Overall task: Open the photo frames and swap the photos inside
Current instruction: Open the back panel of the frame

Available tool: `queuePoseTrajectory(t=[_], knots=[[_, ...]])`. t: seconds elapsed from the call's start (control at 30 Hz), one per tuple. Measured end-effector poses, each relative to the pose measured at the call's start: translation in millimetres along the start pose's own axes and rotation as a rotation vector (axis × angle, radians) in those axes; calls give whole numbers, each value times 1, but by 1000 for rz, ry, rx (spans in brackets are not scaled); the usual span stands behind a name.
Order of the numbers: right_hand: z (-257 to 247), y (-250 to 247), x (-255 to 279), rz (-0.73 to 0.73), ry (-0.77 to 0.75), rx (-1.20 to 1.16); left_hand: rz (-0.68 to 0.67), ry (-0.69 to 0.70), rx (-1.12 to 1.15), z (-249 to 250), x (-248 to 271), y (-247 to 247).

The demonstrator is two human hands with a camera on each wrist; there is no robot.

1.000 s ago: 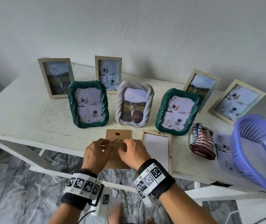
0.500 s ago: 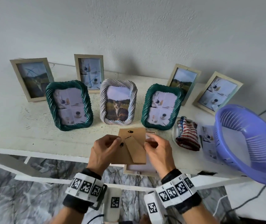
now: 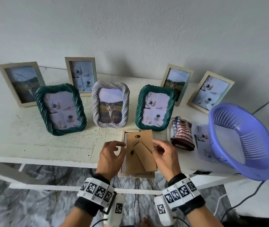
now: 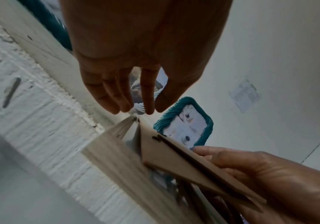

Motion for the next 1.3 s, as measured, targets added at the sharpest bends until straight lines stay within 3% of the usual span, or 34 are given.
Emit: queuePoseTrajectory(t=[0.33, 0.7, 0.9, 1.07, 1.3], knots=[[-14, 15, 9, 52, -178, 192, -72, 15, -5, -11, 0, 9], [-17, 35, 16, -75, -257, 413, -119, 42, -76, -10, 2, 14], [-12, 32, 14, -131, -236, 352, -180, 77, -220, -6, 5, 23], [4, 5, 3, -47, -112, 238, -219, 83, -350, -7, 5, 29], [12, 11, 0, -105, -41, 204, -230, 77, -332, -6, 2, 30]])
Point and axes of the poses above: each hand's wrist, its own x-axis away from the middle knuckle, its own y-axis out of the palm, z = x × y, the point moved 10 cm from there along -x, towards the middle knuckle
